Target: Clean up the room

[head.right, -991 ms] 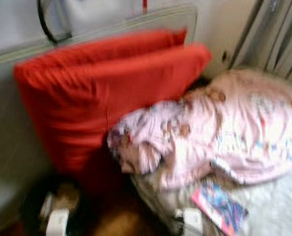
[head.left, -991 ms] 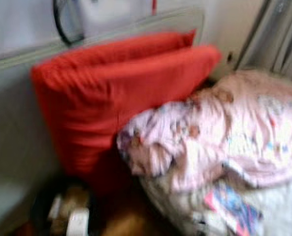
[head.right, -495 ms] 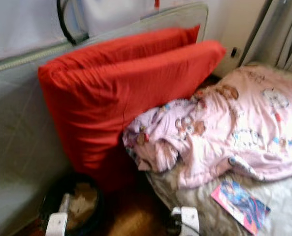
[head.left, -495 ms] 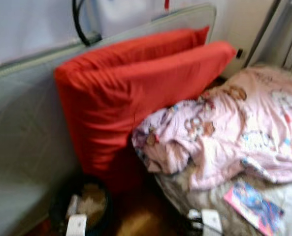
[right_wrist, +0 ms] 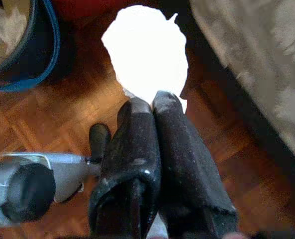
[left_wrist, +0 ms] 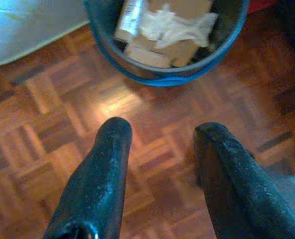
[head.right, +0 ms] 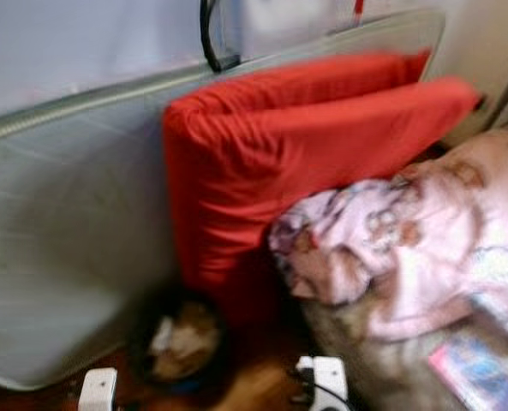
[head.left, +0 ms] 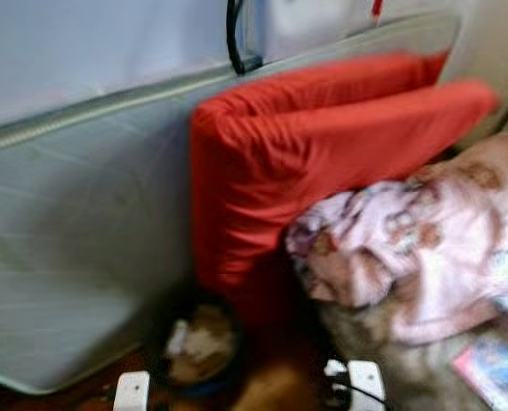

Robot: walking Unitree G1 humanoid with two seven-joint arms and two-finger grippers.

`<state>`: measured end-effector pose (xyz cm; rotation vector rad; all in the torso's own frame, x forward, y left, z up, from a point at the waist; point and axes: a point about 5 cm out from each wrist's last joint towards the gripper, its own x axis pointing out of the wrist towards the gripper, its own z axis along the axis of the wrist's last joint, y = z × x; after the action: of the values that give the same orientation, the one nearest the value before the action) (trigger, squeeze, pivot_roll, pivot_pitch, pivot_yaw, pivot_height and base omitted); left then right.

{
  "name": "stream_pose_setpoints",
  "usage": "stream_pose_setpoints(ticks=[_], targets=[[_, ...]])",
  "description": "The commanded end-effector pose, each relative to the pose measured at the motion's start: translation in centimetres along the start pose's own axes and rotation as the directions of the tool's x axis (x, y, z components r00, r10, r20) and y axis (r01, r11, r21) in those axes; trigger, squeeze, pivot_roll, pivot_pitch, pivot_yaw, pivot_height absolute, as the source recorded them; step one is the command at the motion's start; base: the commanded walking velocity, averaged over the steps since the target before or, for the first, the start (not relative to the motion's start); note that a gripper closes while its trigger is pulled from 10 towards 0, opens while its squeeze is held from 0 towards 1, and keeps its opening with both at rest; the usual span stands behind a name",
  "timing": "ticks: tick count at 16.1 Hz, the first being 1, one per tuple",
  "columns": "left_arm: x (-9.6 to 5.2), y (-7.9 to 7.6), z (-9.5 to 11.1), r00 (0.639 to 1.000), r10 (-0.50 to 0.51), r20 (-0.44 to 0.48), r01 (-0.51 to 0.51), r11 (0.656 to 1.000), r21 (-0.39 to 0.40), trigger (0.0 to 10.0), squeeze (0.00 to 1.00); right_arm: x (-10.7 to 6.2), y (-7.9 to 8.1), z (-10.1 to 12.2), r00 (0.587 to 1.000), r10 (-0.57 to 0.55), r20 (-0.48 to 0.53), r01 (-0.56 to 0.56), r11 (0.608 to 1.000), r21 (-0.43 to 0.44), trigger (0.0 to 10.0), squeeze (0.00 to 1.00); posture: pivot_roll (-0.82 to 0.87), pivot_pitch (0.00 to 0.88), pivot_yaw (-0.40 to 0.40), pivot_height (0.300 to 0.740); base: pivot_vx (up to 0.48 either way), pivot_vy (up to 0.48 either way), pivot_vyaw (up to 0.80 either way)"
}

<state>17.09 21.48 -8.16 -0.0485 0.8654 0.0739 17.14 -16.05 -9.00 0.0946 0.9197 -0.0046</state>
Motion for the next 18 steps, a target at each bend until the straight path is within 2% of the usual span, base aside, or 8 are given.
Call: stream_pose_setpoints(ticks=[1, 8, 13, 18], targets=[[-0.1, 0.3, -0.2, 1.000, 0.008, -0.009, -0.008, 1.000, 0.006, 10.0, 0.00, -0.1, 0.1, -0.4, 1.000, 0.001, -0.013, -0.001, 1.000, 0.018, 10.0, 0.00, 0.01, 0.017, 0.024, 0.740, 0.000, 0.307, 0.00], [-0.1, 0.4, -0.2, 1.000, 0.009, -0.007, -0.009, 1.000, 0.010, 10.0, 0.00, -0.5, -1.7, -1.3, 0.999, -0.017, -0.037, 0.018, 1.000, 0.016, 10.0, 0.00, 0.01, 0.010, 0.028, 0.740, 0.000, 0.307, 0.00], [-0.1, 0.4, -0.1, 1.000, 0.009, -0.005, -0.009, 1.000, 0.010, 10.0, 0.00, -0.3, -0.5, -0.9, 0.999, -0.004, -0.032, 0.004, 1.000, 0.021, 10.0, 0.00, 0.01, 0.009, 0.029, 0.740, 0.000, 0.306, 0.49], [-0.1, 0.5, 0.0, 1.000, 0.010, -0.007, -0.010, 1.000, 0.011, 10.0, 0.00, -0.3, -0.6, -1.0, 0.999, 0.000, -0.033, 0.000, 1.000, 0.003, 10.0, 0.00, 0.02, 0.011, 0.031, 0.740, 0.000, 0.306, 0.00]])
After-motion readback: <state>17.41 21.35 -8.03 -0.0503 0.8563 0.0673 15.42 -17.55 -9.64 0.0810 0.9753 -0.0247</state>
